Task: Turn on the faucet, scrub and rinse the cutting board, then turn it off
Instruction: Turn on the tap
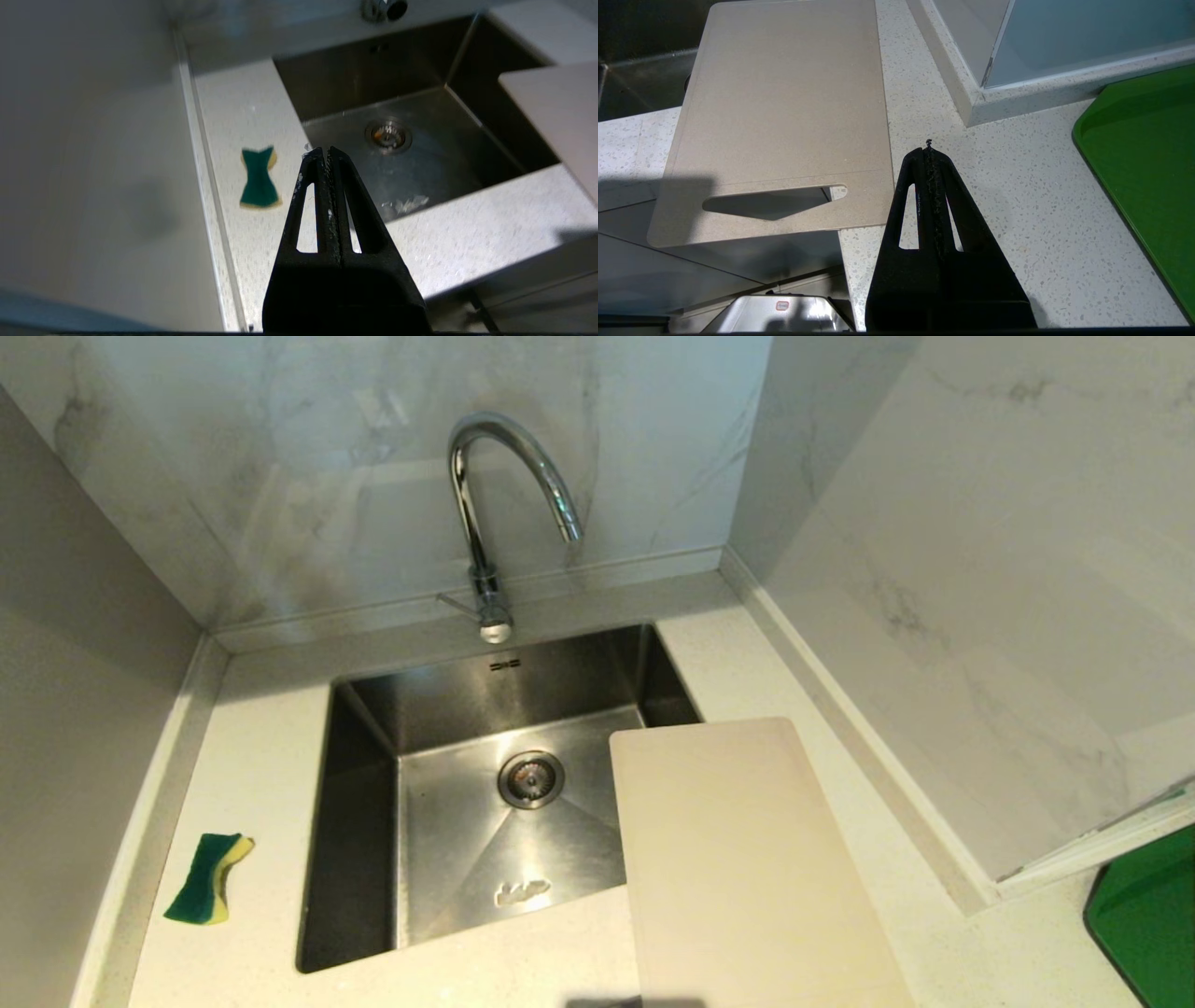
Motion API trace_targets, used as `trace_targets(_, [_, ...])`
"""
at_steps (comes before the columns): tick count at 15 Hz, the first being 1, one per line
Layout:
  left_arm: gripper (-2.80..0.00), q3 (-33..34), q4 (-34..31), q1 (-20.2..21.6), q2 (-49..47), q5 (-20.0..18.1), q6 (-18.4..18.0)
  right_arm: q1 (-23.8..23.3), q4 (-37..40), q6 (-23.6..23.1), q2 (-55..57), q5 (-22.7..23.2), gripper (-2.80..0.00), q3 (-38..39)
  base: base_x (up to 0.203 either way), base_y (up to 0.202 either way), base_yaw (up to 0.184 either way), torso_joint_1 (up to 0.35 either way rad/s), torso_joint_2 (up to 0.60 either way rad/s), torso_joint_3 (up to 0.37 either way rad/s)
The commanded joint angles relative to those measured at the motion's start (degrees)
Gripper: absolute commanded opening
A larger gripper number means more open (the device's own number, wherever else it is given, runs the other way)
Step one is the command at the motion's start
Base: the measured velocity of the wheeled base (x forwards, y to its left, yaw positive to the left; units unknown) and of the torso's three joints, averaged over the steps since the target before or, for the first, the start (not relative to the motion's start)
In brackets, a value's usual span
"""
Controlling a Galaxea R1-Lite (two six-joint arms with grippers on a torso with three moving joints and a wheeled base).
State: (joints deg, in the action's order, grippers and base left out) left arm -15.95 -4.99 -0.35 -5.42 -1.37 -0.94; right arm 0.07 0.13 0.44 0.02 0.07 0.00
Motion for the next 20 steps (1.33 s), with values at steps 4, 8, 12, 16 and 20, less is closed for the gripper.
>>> trace_targets(4, [-2.80,-19.8,-0.1,-0.7,-17.7,0.1,0.0,0.0,0.0,0.0,0.0,0.0,-2.80,0.0,0.000,0.000,0.000,0.000,0.00,0.000])
trace_targets(8, [-2.80,-36.4,-0.3,-0.8,-28.8,0.2,-0.2,0.0,0.0,0.0,0.0,0.0,-2.80,0.0,0.000,0.000,0.000,0.000,0.00,0.000])
trace_targets(12, [-2.80,-50.3,-0.4,-0.8,-38.7,0.0,-1.0,0.0,0.0,0.0,0.0,0.0,-2.80,0.0,0.000,0.000,0.000,0.000,0.00,0.000])
trace_targets(16, [-2.80,-63.4,-2.3,-0.6,-48.1,0.2,-1.5,0.0,0.0,0.1,0.0,0.0,-2.80,0.0,0.000,0.000,0.000,0.000,0.00,0.000])
trace_targets(20, [-2.80,-71.7,-5.3,-0.5,-56.8,0.6,-1.8,0.0,0.0,0.1,0.0,0.0,-2.80,0.0,0.000,0.000,0.000,0.000,0.00,0.000])
